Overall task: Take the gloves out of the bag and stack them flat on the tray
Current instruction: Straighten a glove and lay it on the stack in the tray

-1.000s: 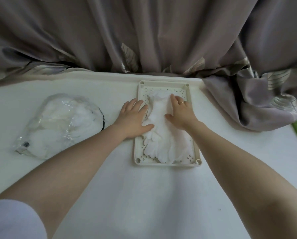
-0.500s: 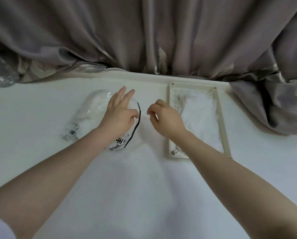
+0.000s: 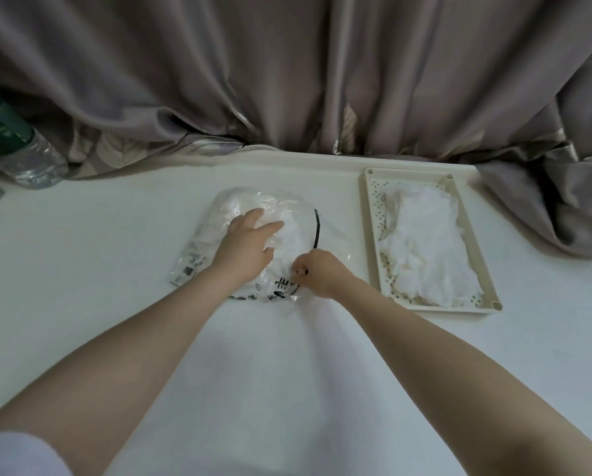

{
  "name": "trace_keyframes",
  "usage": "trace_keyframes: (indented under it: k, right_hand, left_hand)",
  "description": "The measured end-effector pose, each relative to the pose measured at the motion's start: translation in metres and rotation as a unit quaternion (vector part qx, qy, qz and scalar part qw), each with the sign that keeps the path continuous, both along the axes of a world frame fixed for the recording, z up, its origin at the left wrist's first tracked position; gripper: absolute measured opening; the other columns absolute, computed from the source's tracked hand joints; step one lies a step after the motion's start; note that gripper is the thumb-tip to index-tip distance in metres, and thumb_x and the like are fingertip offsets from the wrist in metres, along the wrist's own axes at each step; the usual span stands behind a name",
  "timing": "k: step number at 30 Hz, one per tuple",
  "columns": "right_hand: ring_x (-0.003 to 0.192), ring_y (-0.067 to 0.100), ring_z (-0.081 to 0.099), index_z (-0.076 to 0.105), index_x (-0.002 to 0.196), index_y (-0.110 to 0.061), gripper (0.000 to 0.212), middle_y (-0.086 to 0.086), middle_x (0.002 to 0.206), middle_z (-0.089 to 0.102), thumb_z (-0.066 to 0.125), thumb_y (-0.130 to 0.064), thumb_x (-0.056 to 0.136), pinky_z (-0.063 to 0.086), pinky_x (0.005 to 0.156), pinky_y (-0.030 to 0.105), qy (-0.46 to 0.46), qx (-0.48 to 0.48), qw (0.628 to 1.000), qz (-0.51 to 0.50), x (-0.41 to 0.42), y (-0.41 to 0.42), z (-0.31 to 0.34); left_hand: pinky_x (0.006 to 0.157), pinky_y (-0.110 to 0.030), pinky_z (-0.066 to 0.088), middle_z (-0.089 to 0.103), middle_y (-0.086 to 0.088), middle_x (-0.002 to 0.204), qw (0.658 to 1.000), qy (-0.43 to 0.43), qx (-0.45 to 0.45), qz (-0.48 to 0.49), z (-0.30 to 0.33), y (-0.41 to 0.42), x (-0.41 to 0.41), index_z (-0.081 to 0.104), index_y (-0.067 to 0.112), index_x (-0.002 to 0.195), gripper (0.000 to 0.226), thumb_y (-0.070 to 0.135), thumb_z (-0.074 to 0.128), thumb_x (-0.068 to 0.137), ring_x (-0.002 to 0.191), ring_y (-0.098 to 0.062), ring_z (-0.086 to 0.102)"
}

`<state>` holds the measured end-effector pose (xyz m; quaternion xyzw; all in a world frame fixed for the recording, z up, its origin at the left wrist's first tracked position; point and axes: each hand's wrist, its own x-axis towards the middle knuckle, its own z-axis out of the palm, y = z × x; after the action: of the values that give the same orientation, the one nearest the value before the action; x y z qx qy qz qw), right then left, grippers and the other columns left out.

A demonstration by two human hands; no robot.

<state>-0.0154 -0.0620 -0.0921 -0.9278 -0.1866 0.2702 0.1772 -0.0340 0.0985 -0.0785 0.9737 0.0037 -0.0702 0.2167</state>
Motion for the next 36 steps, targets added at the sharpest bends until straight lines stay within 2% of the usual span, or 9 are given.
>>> trace_keyframes:
  k: [4, 11, 15, 18, 20, 25, 28, 32, 36]
  right_hand:
    - [0.084, 0.018, 0.052, 0.066, 0.105, -0.008, 0.023, 0.004, 0.090, 0.057, 0.064, -0.020, 0.087, 0.043, 0.072, 0.028, 0.031, 0.044, 0.996, -0.070, -0.001, 0.011, -0.007]
    - [0.076, 0.019, 0.044, 0.044, 0.068, -0.016, 0.024, -0.003, 0.069, 0.044, 0.051, -0.011, 0.090, 0.033, 0.059, 0.028, 0.026, 0.102, 0.984, -0.143, 0.001, 0.014, -0.010]
    - [0.069, 0.018, 0.046, 0.048, 0.061, -0.012, 0.024, 0.001, 0.063, 0.048, 0.055, 0.001, 0.079, 0.036, 0.067, 0.027, 0.140, 0.341, 0.887, -0.277, 0.008, -0.018, 0.016]
    - [0.063, 0.016, 0.044, 0.047, 0.059, -0.012, 0.003, -0.002, 0.059, 0.048, 0.050, -0.010, 0.057, 0.035, 0.065, 0.025, 0.145, 0.431, 0.835, -0.309, 0.009, -0.041, 0.041]
    - [0.063, 0.018, 0.046, 0.051, 0.066, -0.008, 0.017, -0.001, 0.061, 0.052, 0.042, -0.014, 0.053, 0.038, 0.065, 0.025, 0.162, 0.494, 0.788, -0.329, 0.009, -0.052, 0.048]
    - [0.071, 0.024, 0.053, 0.051, 0.076, -0.004, 0.026, 0.013, 0.076, 0.053, 0.040, -0.017, 0.056, 0.041, 0.071, 0.032, 0.188, 0.649, 0.637, -0.371, 0.005, -0.083, 0.074]
    - [0.071, 0.026, 0.055, 0.052, 0.077, -0.005, 0.023, 0.012, 0.075, 0.057, 0.036, -0.015, 0.062, 0.043, 0.072, 0.035, 0.202, 0.665, 0.628, -0.351, 0.003, -0.095, 0.088]
    - [0.071, 0.025, 0.058, 0.054, 0.082, -0.004, 0.028, 0.013, 0.078, 0.060, 0.038, -0.018, 0.063, 0.044, 0.071, 0.034, 0.213, 0.674, 0.625, -0.330, 0.000, -0.104, 0.099]
    - [0.070, 0.026, 0.058, 0.060, 0.072, -0.004, 0.028, 0.012, 0.075, 0.061, 0.038, -0.020, 0.065, 0.042, 0.074, 0.036, 0.226, 0.706, 0.591, -0.318, -0.002, -0.121, 0.109]
  left_hand:
    - [0.115, -0.045, -0.011, -0.016, 0.005, 0.158, 0.998, 0.039, 0.022, -0.036, -0.001, -0.004, -0.002, 0.055, 0.040, 0.127, 0.038, 0.023, 0.055, 0.093, 0.144, -0.031, -0.014]
    - [0.114, -0.046, -0.014, -0.029, 0.003, 0.154, 0.997, 0.052, 0.042, -0.027, -0.002, -0.010, -0.003, 0.050, 0.040, 0.131, 0.049, 0.026, 0.064, 0.086, 0.141, -0.027, -0.027]
    - [0.115, -0.049, -0.010, -0.027, 0.001, 0.155, 0.994, 0.060, 0.085, -0.024, -0.005, -0.011, -0.002, 0.053, 0.034, 0.126, 0.040, 0.025, 0.061, 0.088, 0.141, -0.031, -0.024]
    - [0.115, -0.052, -0.006, -0.022, -0.002, 0.156, 0.993, 0.059, 0.098, -0.009, -0.003, -0.020, -0.002, 0.058, 0.023, 0.098, 0.010, 0.025, 0.061, 0.088, 0.142, -0.034, -0.021]
    - [0.115, -0.054, -0.005, -0.022, -0.003, 0.156, 0.991, 0.072, 0.109, 0.001, -0.002, -0.023, -0.002, 0.049, 0.022, 0.084, 0.014, 0.026, 0.062, 0.088, 0.142, -0.035, -0.021]
    - [0.116, -0.052, -0.006, -0.027, -0.003, 0.154, 0.986, 0.101, 0.134, 0.019, -0.001, -0.026, -0.004, 0.057, 0.025, 0.110, 0.026, 0.029, 0.063, 0.085, 0.142, -0.033, -0.022]
    - [0.114, -0.046, -0.010, -0.027, -0.005, 0.154, 0.991, 0.092, 0.091, 0.036, 0.011, -0.037, -0.006, 0.046, 0.032, 0.133, 0.056, 0.030, 0.066, 0.080, 0.142, -0.031, -0.023]
    - [0.115, -0.037, -0.004, -0.008, -0.004, 0.158, 0.996, -0.084, -0.016, -0.021, 0.035, -0.069, -0.012, 0.051, 0.024, 0.128, 0.048, 0.024, 0.059, 0.080, 0.145, -0.025, -0.011]
    - [0.113, -0.030, 0.010, 0.024, 0.005, 0.150, 0.966, -0.097, -0.231, -0.064, 0.067, -0.112, -0.019, 0.049, 0.018, 0.130, 0.077, 0.062, 0.045, 0.068, 0.141, -0.013, 0.014]
